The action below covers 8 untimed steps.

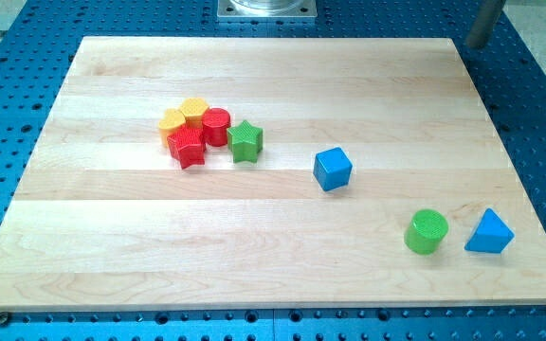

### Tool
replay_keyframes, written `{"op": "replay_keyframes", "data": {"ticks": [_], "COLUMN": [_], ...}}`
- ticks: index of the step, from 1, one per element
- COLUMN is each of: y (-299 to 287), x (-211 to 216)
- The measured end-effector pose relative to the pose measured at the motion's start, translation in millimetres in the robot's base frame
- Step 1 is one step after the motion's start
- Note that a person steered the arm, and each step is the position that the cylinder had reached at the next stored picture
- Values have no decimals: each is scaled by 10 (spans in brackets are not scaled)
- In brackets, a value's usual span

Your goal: Move your arm to the right of the cube

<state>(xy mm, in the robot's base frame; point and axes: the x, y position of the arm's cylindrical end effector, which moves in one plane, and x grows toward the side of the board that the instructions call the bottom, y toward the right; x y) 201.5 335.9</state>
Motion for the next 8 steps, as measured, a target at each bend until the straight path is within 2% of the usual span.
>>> {"op": "replay_keyframes", "data": {"ticks": [3, 4, 5, 6, 8], "y": [-27, -558, -1511, -1616, -1408], "x": [-16, 537, 1117, 1470, 1649]}}
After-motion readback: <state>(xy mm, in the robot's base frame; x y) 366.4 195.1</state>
